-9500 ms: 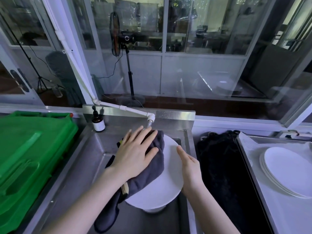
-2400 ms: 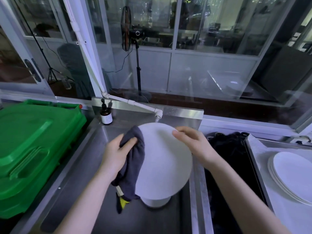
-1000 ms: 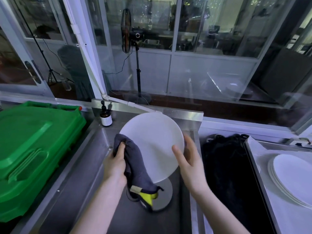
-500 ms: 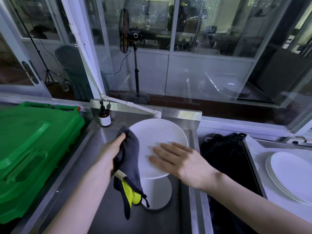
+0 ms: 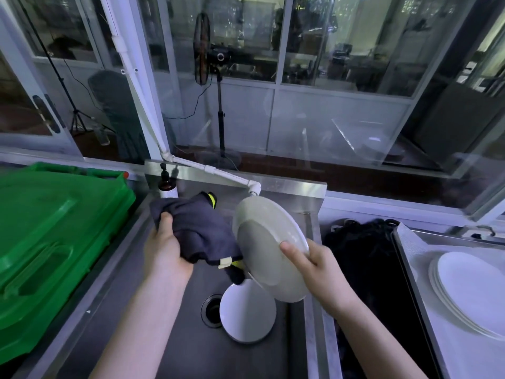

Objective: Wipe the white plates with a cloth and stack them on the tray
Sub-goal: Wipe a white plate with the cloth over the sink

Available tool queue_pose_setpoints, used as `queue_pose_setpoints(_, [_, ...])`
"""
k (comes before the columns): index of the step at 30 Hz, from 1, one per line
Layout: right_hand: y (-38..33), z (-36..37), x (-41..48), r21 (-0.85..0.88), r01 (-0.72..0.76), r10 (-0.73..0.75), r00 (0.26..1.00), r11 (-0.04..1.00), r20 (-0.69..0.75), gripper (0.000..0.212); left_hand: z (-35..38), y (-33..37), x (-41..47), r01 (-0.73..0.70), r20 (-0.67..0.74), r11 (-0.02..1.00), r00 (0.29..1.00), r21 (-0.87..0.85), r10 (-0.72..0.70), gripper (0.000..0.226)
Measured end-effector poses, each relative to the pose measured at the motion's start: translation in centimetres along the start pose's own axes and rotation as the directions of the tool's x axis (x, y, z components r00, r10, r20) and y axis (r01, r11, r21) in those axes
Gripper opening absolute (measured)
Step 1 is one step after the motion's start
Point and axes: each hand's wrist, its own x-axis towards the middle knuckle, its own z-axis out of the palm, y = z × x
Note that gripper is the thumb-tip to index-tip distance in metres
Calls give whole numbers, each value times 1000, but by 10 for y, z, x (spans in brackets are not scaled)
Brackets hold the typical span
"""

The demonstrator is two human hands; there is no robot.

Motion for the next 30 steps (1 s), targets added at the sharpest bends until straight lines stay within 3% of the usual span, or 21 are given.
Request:
queue_pose_setpoints(3, [-3,9,-1,201,-40,46,999,979,-26,31,12,-14,-22,-306,4,938,951,161,309,17])
queue_pose_setpoints(5, [-6,21,0,244,-34,50,997,969,-61,33,22,-27,-40,-514,193,798,858,314,476,26])
queue_pose_setpoints(6, [-8,27,1,250,-14,38,995,968,-90,42,25,-31,-48,-617,352,681,786,395,508,34])
queue_pose_setpoints(8, [-13,34,3,284,25,21,987,958,-159,57,29,-40,-55,-842,682,375,536,388,498,48])
queue_pose_setpoints(9, [-16,36,3,315,29,35,981,949,-193,64,31,-44,-53,-909,772,228,418,350,479,51])
queue_pose_setpoints(10, [-17,37,3,344,27,52,975,939,-218,72,32,-44,-52,-929,811,130,367,347,456,52])
queue_pose_setpoints(11, [-18,37,3,370,18,74,970,929,-233,78,33,-42,-52,-922,815,83,375,379,442,51])
queue_pose_setpoints(14, [-15,32,5,417,-29,145,957,908,-250,68,32,-43,-59,-904,821,123,425,410,381,49])
queue_pose_setpoints(17, [-15,26,12,442,-37,184,938,896,-295,50,20,-59,-73,-953,891,24,291,302,349,47])
queue_pose_setpoints(19, [-17,23,16,487,-17,187,934,874,-303,51,17,-66,-78,-964,914,13,255,264,316,47])
queue_pose_setpoints(21, [-16,25,13,468,-24,189,932,883,-309,53,26,-61,-72,-952,901,58,302,299,313,47])
queue_pose_setpoints(24, [-9,29,0,390,-43,162,947,920,-278,55,46,-45,-53,-884,819,164,467,437,333,47])
queue_pose_setpoints(26, [-6,30,-2,381,-72,180,950,922,-256,57,50,-41,-46,-854,791,238,518,462,325,42])
queue_pose_setpoints(28, [-7,26,4,393,-70,203,930,917,-307,56,43,-49,-56,-883,828,233,465,408,313,43])
queue_pose_setpoints(30, [-9,21,13,396,-67,223,905,916,-361,57,34,-64,-75,-935,881,100,353,339,314,47])
